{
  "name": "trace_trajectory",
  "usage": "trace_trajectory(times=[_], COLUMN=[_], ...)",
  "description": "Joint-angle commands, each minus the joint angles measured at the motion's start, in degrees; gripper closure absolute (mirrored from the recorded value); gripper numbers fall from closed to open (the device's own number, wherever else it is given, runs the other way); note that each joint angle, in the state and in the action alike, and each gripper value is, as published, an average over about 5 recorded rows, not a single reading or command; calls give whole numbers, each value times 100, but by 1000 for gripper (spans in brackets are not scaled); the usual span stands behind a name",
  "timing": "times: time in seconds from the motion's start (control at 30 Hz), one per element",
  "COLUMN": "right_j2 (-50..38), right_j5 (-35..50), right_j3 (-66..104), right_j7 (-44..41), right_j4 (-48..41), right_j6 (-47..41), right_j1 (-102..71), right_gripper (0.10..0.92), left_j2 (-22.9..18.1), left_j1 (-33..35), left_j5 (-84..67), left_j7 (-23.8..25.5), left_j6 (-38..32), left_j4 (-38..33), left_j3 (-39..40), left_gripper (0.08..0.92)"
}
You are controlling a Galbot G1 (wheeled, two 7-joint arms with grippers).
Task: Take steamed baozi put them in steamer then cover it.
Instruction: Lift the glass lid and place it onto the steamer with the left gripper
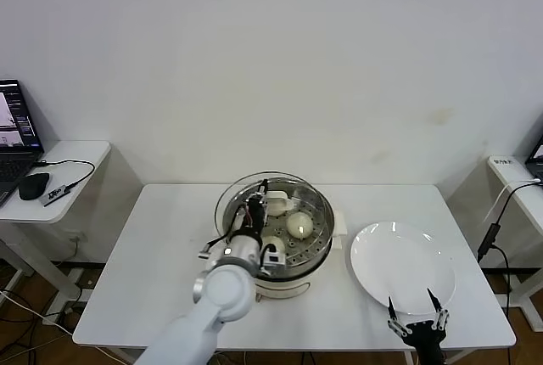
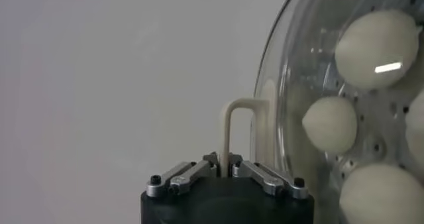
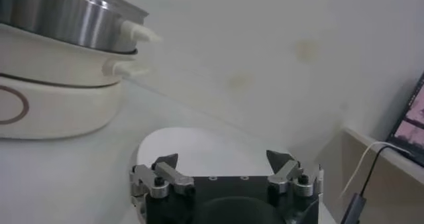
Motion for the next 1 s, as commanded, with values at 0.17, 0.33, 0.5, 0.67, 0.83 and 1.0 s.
trace_trajectory(times=[0.17, 0.33, 0.5, 0.67, 0.83, 1.0], right_j2=[0, 5, -3, -1, 2, 2], right_j5=[-45, -53, -58, -80, -108, -125], right_j3=[-9, -27, -30, -45, -64, -70], right_j7=[13, 14, 14, 13, 13, 16], right_j4=[-33, -37, -36, -34, -28, -21], right_j6=[25, 30, 38, 50, 53, 56], right_j1=[-2, -7, -19, -31, -45, -55], right_gripper=[203, 203, 203, 203, 203, 203], left_j2=[-536, -551, -537, -533, -505, -287], left_j1=[-138, -98, -57, -18, 89, 347], left_j5=[374, 406, 452, 429, 380, 358], left_j7=[98, 83, 67, 37, -39, -91], left_j6=[57, 36, 2, -7, -11, -42], left_j4=[602, 607, 600, 574, 424, -69], left_j3=[199, 178, 134, 109, 39, -71], left_gripper=[845, 845, 845, 845, 844, 754])
